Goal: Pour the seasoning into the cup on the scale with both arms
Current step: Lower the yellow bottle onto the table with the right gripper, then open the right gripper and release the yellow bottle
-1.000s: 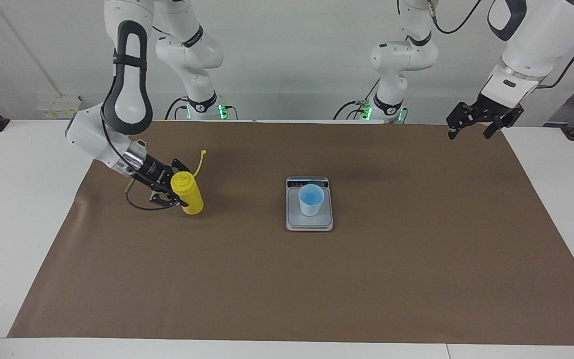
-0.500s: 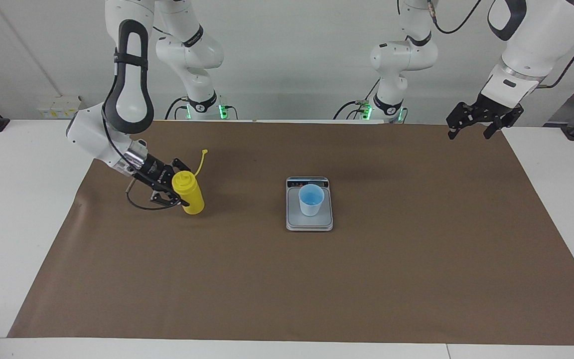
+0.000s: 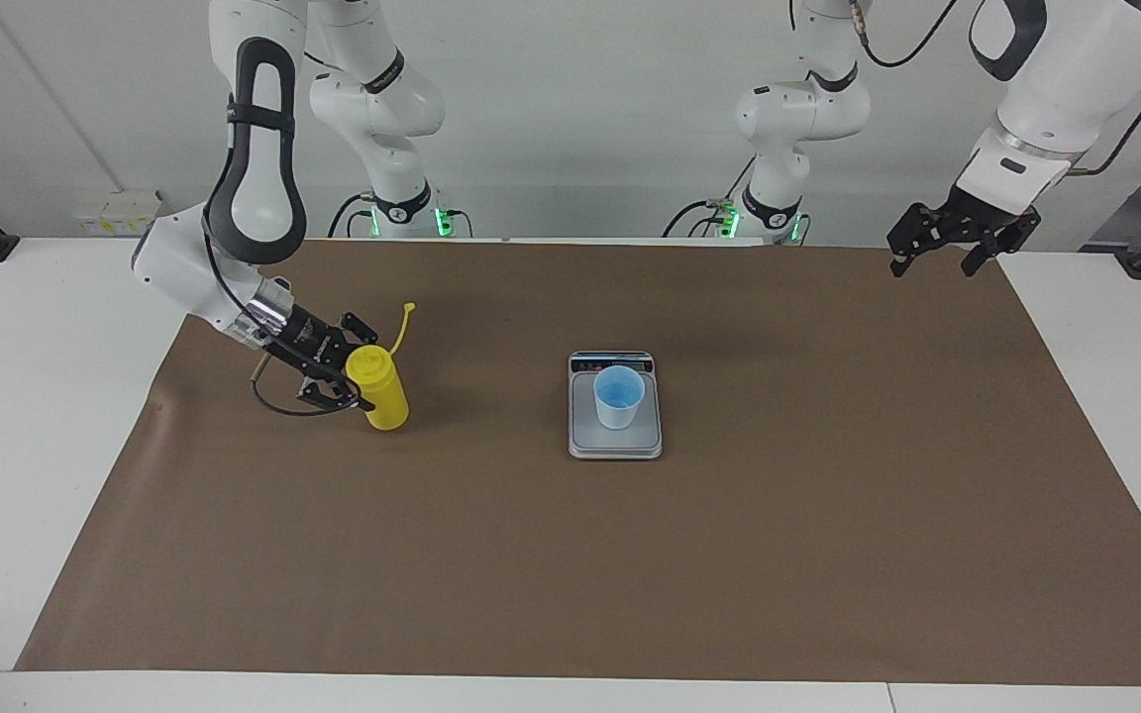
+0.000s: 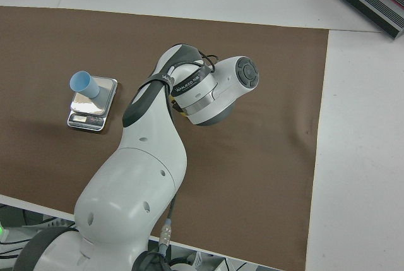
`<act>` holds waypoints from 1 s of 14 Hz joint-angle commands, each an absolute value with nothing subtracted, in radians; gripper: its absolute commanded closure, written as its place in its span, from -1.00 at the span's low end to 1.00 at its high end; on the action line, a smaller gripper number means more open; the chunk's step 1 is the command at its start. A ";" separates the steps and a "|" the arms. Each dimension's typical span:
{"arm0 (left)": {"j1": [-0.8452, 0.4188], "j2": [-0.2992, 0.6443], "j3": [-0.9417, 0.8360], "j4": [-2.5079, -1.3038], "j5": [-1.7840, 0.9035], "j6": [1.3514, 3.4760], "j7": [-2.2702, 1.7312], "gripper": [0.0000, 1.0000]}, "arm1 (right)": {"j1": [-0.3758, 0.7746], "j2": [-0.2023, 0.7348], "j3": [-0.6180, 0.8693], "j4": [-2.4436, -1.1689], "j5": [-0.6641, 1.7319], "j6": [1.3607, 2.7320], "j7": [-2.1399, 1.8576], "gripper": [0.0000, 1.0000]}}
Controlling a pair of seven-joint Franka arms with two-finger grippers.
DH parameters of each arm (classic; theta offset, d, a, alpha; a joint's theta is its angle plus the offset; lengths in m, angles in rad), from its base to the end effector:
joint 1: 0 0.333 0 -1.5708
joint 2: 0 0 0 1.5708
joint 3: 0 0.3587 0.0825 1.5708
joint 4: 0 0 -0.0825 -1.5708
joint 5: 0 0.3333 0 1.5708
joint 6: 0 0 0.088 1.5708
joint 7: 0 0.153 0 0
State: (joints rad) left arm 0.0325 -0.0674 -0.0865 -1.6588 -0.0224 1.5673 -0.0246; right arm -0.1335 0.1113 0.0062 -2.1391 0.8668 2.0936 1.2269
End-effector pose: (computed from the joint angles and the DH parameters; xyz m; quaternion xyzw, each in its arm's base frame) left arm 0.4765 -0.0308 0.6169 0.9998 -0.0145 -0.0125 0.0078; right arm 0.5200 0.0015 0.3945 -0.5562 0.7519 0.2418 0.2584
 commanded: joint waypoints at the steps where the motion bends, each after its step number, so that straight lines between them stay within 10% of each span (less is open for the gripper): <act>1: 0.044 -0.086 -0.091 -1.671 -0.031 1.559 -0.015 -1.00 | -0.136 0.071 0.006 -2.155 0.838 2.102 1.204 -0.60; 4: 0.044 -0.086 -0.091 -1.671 -0.031 1.559 -0.015 -1.00 | -0.133 0.048 0.006 -2.132 0.754 2.102 1.204 -1.00; 14: 0.044 -0.086 -0.091 -1.671 -0.031 1.559 -0.015 -1.00 | -0.028 -0.084 0.021 -2.059 0.198 2.068 1.114 -1.00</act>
State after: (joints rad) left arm 0.0325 -0.0674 -0.0865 -1.6588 -0.0224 1.5673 -0.0246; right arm -0.0592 -0.0454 0.0180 -2.0527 0.2783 2.0889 1.1744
